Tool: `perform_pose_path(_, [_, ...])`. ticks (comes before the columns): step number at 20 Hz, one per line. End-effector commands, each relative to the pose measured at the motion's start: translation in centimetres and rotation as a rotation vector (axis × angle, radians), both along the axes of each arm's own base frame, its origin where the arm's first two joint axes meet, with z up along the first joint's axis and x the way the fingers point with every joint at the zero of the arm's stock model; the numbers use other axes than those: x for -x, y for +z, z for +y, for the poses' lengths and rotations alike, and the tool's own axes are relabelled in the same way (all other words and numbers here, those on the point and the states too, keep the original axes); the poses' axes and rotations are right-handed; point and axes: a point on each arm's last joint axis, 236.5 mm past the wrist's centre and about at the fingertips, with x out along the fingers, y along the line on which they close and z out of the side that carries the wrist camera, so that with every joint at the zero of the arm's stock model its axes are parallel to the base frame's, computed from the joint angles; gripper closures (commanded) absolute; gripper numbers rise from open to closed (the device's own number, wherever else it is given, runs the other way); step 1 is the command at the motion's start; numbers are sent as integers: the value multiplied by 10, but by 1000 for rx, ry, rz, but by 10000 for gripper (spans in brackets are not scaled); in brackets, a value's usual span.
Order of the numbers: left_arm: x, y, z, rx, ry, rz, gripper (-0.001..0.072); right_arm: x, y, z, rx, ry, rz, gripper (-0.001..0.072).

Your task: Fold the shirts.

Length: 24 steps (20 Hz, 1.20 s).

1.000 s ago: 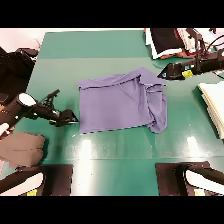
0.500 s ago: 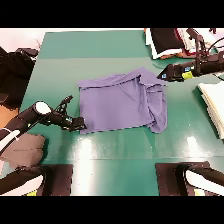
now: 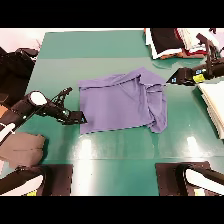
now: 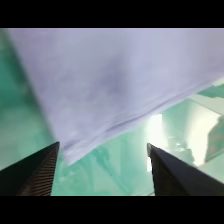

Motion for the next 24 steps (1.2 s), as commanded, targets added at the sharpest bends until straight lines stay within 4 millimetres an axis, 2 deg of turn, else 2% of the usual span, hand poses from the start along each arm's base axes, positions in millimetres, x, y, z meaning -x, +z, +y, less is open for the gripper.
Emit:
perform_pose_path(1, [14, -19, 18, -59, 27, 63, 67, 1, 0, -4, -6, -5, 6, 280])
perform_pose_path(5, [29, -40, 3, 32, 116, 119, 68, -5, 2, -5, -6, -20, -20, 280])
perform_pose_path(9, [11, -37, -12, 108, 201, 64, 69, -7, 3, -6, -6, -23, -25, 280])
perform_pose_path(12, [20, -38, -32, 102, 134, 43, 80, -6, 3, -6, -6, -21, -22, 280])
perform_pose_path(14, [22, -36, -39, 104, 111, 37, 510, -5, 3, -5, -6, -19, -19, 280])
perform_pose_path(15, [17, -32, -37, 102, 113, 24, 688, -2, 1, -5, -4, -13, -9, 280])
perform_pose_path(17, [-2, -17, -27, 112, 137, -3, 684, 7, -5, -11, 32, 9, 23, 280])
perform_pose_path(20, [-32, 17, -1, 91, 153, -92, 684, 30, -34, -36, 116, -8, 123, 280])
perform_pose_path(22, [-46, 37, 16, 45, 146, -177, 684, 52, -66, -51, 103, -72, 199, 280])
perform_pose_path(24, [-52, 52, 22, 19, 132, -236, 684, 83, -111, -66, 70, -154, 308, 268])
